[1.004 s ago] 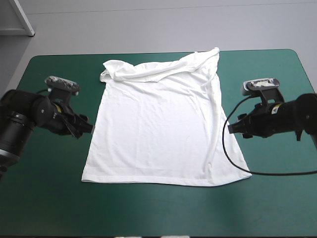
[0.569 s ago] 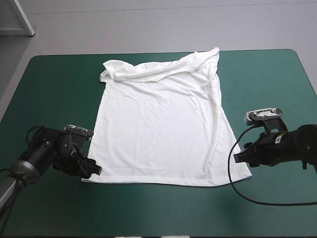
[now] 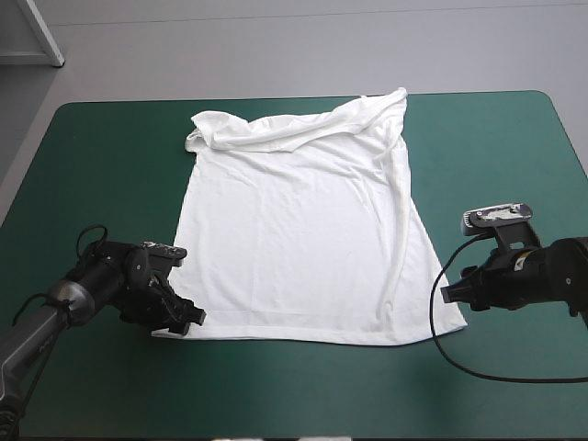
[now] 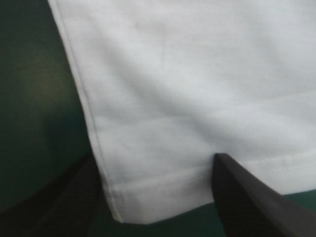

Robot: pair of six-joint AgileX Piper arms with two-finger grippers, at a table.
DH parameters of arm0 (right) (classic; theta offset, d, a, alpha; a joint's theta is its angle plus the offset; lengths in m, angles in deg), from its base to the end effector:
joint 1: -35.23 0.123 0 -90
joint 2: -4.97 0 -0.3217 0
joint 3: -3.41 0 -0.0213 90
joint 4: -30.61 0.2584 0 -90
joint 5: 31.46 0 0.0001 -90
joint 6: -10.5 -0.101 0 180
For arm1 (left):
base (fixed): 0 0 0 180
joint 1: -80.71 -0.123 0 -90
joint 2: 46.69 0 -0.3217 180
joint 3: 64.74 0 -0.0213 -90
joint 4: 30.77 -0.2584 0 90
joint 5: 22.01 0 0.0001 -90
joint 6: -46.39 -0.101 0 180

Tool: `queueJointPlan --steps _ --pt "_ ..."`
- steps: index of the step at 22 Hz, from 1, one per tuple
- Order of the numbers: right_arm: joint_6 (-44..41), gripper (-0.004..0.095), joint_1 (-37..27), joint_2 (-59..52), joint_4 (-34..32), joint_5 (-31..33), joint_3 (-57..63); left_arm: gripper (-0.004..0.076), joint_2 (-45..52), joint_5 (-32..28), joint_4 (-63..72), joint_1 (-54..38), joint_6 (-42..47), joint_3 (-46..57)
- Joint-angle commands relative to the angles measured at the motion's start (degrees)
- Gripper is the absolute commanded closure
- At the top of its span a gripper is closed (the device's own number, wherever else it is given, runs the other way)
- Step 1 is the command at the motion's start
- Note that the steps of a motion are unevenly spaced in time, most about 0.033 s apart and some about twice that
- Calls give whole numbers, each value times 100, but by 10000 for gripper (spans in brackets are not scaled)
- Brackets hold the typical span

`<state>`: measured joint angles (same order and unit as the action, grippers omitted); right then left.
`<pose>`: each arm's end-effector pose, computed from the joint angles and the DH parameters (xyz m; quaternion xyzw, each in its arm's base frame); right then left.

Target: Fold the cloth

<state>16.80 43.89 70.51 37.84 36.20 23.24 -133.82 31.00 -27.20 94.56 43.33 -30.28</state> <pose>0.1646 0.0370 0.3686 -0.1167 0.9635 0.0671 0.2314 0.2169 -0.0587 0.2267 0.1294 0.9901 -0.0300 0.0445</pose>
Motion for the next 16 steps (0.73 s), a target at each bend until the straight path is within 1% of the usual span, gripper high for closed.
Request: queueJointPlan --steps 1,2,3,5,6,10,12,16 --pt "-10 422 -38 79 -42 -268 -129 335 -13 -104 296 19 -29 -2" --pt "-10 422 -38 171 -16 -268 -129 389 -13 -114 296 19 -29 19" --pt "-10 422 -38 381 18 -315 -79 512 -13 -114 283 19 -69 33" --pt "-10 422 -38 675 -42 -516 120 671 -13 -123 230 19 -152 69" --pt "-10 422 -38 852 -42 -709 273 702 -13 -136 230 19 -270 82" --pt "111 422 -38 1543 311 -1380 885 704 -13 -156 230 19 -258 82" --pt "120 422 -38 1816 339 -1685 1013 704 -13 -156 230 19 -258 82" --pt "120 422 -38 2024 351 -1868 1072 704 -13 -156 230 19 -258 82"
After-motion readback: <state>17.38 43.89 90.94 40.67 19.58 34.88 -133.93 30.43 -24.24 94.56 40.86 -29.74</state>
